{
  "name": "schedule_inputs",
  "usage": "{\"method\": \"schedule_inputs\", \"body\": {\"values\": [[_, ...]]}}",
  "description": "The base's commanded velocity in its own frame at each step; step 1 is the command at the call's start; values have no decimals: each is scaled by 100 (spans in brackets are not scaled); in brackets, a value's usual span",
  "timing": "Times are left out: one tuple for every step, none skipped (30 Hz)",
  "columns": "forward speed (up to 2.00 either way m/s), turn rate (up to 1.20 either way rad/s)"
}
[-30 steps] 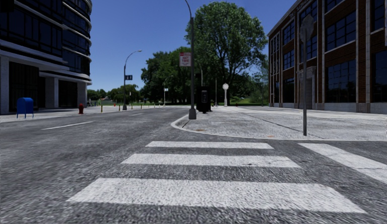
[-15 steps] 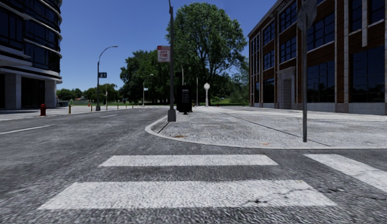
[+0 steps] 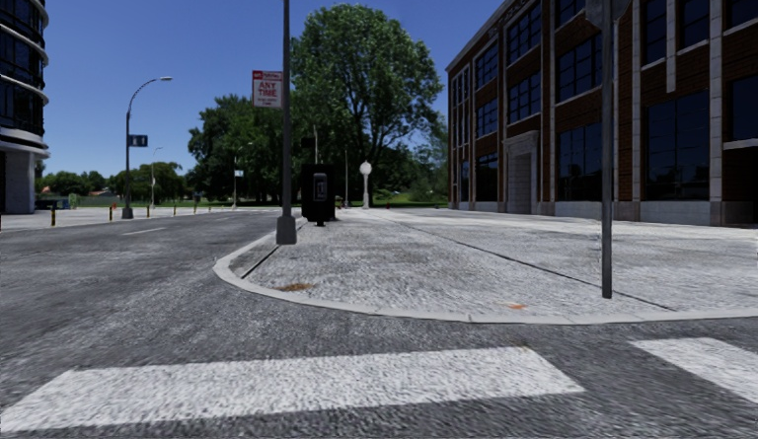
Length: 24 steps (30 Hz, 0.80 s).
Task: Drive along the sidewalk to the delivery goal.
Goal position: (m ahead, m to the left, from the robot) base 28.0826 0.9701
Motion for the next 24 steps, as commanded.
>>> {"method": "schedule_inputs", "body": {"values": [[200, -33], [200, -33], [200, -33], [200, -33], [200, -33], [200, -33], [200, -33], [200, -33], [200, -33], [200, -33], [200, -31], [200, -14], [200, 0], [200, 0], [200, 0], [200, 0], [200, 0], [200, 0], [200, 0], [200, 0], [200, 0], [200, 0], [200, 0], [200, 0]]}}
